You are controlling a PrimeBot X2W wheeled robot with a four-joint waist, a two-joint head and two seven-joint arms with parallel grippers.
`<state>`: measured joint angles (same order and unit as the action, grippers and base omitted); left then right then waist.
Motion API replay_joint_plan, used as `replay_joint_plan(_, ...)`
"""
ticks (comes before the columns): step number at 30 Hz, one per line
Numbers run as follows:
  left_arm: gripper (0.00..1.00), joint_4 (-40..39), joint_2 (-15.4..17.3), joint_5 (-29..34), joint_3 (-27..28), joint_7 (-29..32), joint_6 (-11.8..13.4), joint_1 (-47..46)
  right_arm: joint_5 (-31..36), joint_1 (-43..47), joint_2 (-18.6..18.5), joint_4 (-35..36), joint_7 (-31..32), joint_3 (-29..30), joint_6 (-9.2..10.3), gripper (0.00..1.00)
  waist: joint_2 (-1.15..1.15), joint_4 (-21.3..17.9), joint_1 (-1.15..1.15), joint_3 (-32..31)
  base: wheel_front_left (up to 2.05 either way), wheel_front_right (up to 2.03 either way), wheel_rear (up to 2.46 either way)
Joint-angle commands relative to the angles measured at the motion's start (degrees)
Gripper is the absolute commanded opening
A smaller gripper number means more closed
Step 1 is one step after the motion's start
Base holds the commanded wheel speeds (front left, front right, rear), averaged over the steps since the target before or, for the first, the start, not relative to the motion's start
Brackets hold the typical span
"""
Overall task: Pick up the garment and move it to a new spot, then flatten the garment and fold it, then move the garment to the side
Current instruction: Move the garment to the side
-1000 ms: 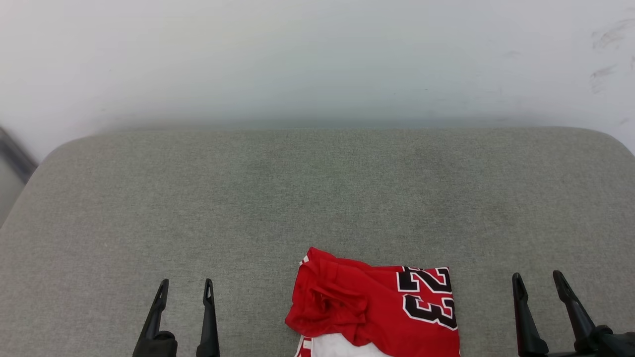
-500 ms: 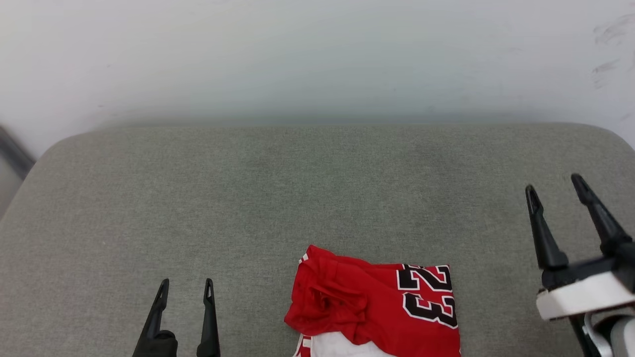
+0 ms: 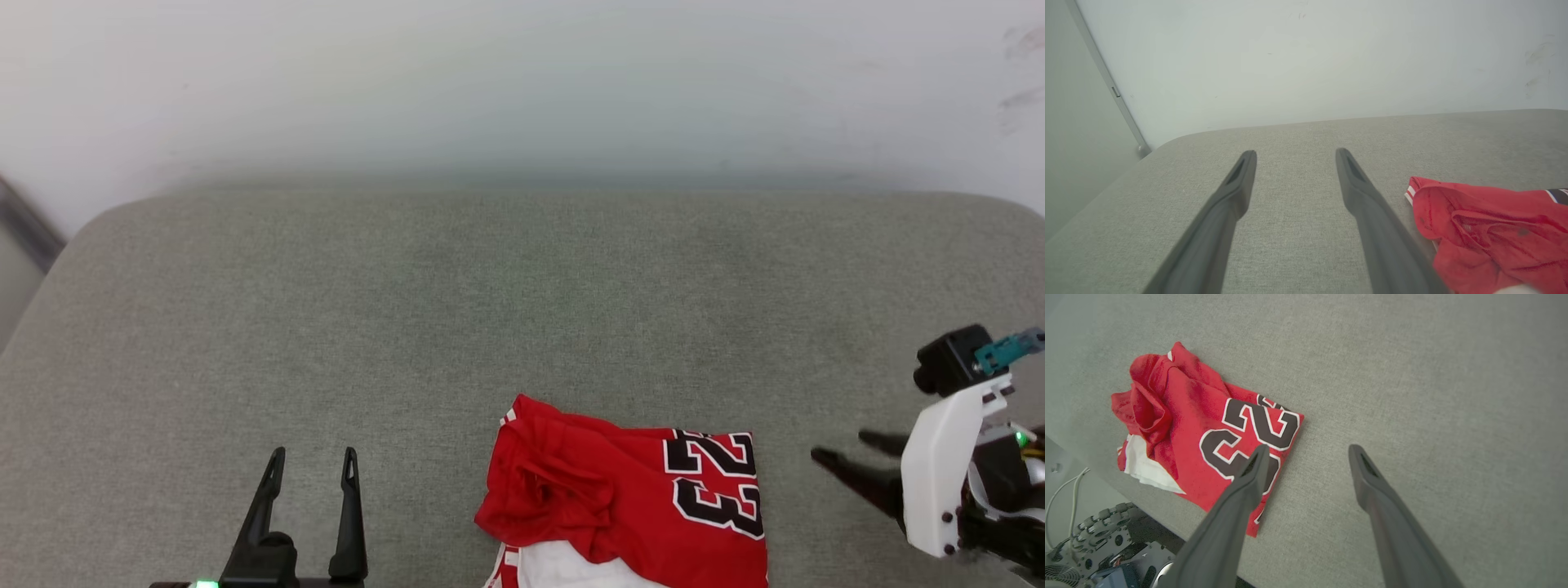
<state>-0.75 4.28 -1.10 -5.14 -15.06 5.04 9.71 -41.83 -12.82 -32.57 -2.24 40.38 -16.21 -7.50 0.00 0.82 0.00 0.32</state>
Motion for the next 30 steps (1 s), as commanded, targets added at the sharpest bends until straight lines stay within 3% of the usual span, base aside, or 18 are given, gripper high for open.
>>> replay_joint_plan(1,1.00,-0.02,-0.20,0.34,0.06,-0.14,-0.12,-0.99,-2.80,1.00,-0.72,-0.50,2.26,-0.29,0.04,1.00,0.00,0.21,0.00,0.57,0.00,0.00,0.00)
replay_joint_plan(3,1.00,-0.15,-0.23,0.37,0.05,-0.14,-0.29,-1.56,-7.19,1.26,-1.68,-0.95,5.31,-0.53,0.03,1.00,0.00,0.49,0.00,1.48,0.00,0.00,0.00)
replay_joint_plan(7,1.00,-0.24,-0.25,0.49,-0.14,-0.14,-0.58,-3.05,-14.71,2.18,-0.22,-3.28,8.52,-0.31,0.03,1.00,0.00,1.20,0.00,3.24,0.00,0.00,0.00)
replay_joint_plan(12,1.00,-0.58,-0.29,0.48,-0.38,-0.14,-0.98,-4.82,-18.17,1.18,2.02,-5.12,8.43,-2.17,0.03,1.00,0.00,2.25,0.00,5.76,0.00,0.00,0.00)
replay_joint_plan(24,1.00,-0.48,-0.45,0.72,-0.90,-0.14,-1.06,-8.58,-16.80,-2.18,7.26,-15.41,2.97,-12.76,0.07,1.00,0.00,4.56,0.00,11.01,0.00,0.00,0.00)
replay_joint_plan(29,1.00,-0.42,-0.56,0.63,-0.87,-0.14,-0.89,-9.09,-14.21,-3.11,7.37,-20.83,-1.51,-16.89,0.42,1.00,0.00,4.82,0.00,11.68,0.00,0.00,0.00)
replay_joint_plan(30,1.00,-0.37,-0.58,0.58,-0.87,-0.14,-0.85,-9.13,-13.99,-3.46,7.45,-21.73,-2.32,-17.63,0.45,0.45,0.00,4.82,0.00,11.71,0.00,0.00,0.00)
